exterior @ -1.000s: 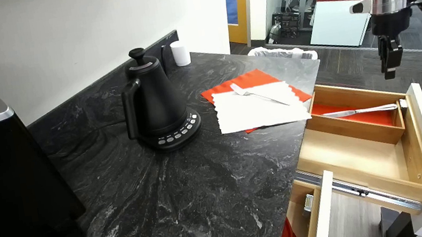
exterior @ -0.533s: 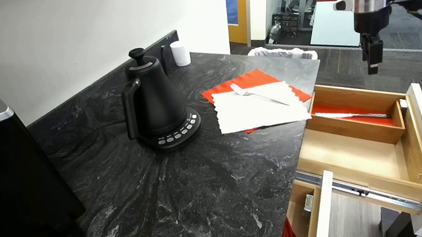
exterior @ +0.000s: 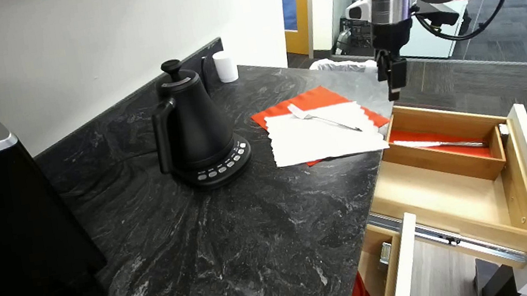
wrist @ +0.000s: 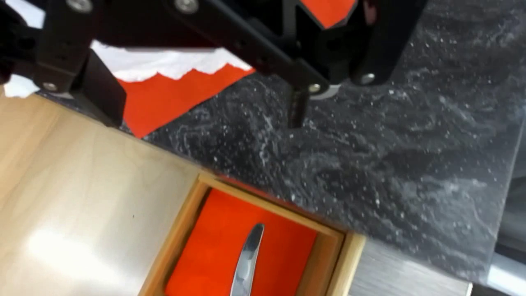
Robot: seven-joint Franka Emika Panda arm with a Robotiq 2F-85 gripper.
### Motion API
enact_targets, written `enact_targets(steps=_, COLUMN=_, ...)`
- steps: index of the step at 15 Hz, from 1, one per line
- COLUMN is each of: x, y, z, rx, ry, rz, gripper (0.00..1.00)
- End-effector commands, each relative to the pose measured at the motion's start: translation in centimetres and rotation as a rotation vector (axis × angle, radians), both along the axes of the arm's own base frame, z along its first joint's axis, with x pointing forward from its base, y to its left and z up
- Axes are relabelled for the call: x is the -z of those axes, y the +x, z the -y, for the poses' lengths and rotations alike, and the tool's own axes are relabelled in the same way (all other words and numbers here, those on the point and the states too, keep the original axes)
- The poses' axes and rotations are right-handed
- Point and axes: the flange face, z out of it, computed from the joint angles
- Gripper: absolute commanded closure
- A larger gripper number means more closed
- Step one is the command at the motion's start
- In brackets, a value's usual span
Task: Move the knife and fork to the right compartment of the drawer respectively
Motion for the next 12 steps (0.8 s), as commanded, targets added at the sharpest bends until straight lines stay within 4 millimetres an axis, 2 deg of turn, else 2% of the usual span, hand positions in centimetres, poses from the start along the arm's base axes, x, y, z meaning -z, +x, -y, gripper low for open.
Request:
enact_targets(steps=1, x=0.1, y=2.8, z=-0.7, rx=-0.058, ry=0.039, rz=0.009, gripper=0.00)
enact_targets(steps=9, x=0.9, y=6.4, z=-3.2, rx=-0.074, ry=0.025, rz=0.053, gripper=0.00)
enact_targets(steps=11, x=0.9, y=6.9, z=-3.9, rx=-0.067, ry=0.024, rz=0.053, gripper=0.00)
enact_targets(steps=12, x=1.0, y=6.2, z=-3.4, rx=-0.089, ry=0.030, rz=0.060, gripper=0.00)
